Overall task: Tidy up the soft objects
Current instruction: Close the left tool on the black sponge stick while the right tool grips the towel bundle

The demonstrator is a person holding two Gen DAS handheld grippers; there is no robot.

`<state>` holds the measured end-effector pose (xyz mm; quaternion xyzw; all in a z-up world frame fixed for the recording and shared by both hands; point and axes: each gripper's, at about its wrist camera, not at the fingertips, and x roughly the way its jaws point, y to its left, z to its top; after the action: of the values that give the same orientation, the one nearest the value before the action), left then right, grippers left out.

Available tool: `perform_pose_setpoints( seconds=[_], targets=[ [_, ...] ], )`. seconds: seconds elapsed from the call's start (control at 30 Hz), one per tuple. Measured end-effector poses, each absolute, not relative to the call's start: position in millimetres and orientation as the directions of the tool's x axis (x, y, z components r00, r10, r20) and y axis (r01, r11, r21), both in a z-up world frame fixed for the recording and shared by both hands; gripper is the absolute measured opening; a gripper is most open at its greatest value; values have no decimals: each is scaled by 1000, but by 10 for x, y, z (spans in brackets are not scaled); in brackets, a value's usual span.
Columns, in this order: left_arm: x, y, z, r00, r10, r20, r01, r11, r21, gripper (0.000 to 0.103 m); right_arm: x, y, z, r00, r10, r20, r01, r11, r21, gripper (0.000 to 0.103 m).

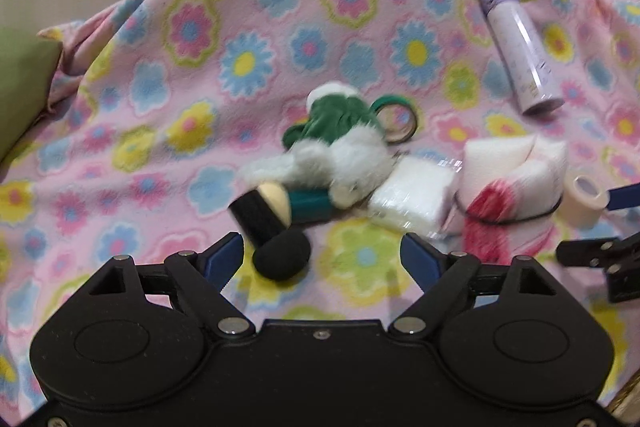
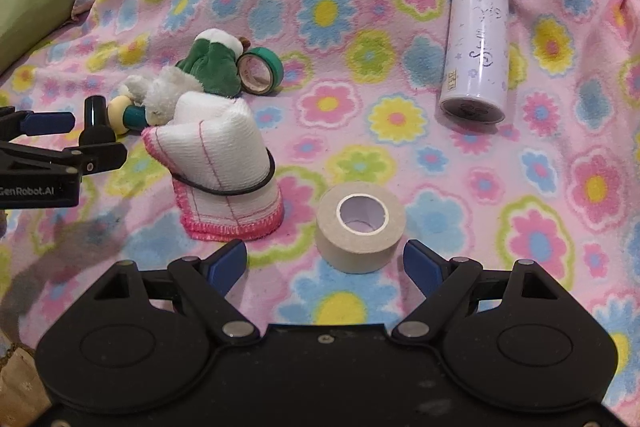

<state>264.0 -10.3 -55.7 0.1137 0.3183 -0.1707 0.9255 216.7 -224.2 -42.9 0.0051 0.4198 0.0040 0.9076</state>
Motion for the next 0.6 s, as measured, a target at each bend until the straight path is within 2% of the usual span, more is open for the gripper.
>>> perform_pose_setpoints(
  seconds=[0.13, 0.3, 0.6],
  targets=[
    [2635, -45, -585, 750, -226, -622, 385, 913, 133, 83, 2175, -2263, -459, 641, 20, -768, -2, 1000, 24, 85],
    [2650, -23, -566, 776, -232, -587, 463, 841, 280, 83, 2172, -2285, -456, 642, 20, -767, 1, 1000, 26, 86],
    [2799, 22, -574, 762, -230, -605, 568, 685, 455, 82, 2177, -2323, -478, 640, 23, -768, 13, 999, 41, 87]
  ],
)
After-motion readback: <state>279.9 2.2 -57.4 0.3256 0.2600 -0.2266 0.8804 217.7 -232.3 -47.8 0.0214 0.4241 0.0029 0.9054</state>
